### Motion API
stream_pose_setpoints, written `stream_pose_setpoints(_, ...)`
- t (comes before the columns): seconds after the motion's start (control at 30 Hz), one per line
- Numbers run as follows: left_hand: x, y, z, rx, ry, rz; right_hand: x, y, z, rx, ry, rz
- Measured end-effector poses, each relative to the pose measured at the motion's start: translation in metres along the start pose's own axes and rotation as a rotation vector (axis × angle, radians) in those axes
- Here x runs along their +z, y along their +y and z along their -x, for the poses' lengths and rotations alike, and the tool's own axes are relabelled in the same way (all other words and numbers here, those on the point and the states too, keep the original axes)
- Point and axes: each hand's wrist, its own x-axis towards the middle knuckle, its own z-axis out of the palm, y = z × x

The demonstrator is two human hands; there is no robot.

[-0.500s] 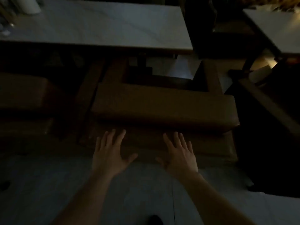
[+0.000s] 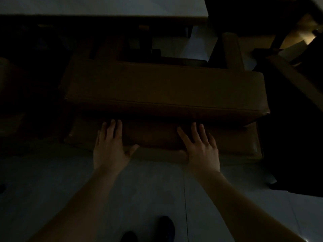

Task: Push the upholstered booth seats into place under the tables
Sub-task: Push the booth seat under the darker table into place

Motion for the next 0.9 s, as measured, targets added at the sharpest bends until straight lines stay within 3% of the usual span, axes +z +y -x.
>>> stream_pose_setpoints(0.43, 0.004, 0.032, 0.005, -0.12, 0.005, 0.066, 0.006, 0.036, -0.001, -0.03, 0.038, 0.095)
stream_pose_setpoints(0.73, 0.012, 0.091, 0.012, -0.097, -0.026, 0.145, -0.005, 0.086, 0.005, 0.063, 0.012, 0.097)
stream_pose_setpoints(0.9, 0.008, 0.084, 0.014, -0.018, -0.124, 0.165, -0.016, 0.087, 0.007, 0.092, -0.025, 0.068)
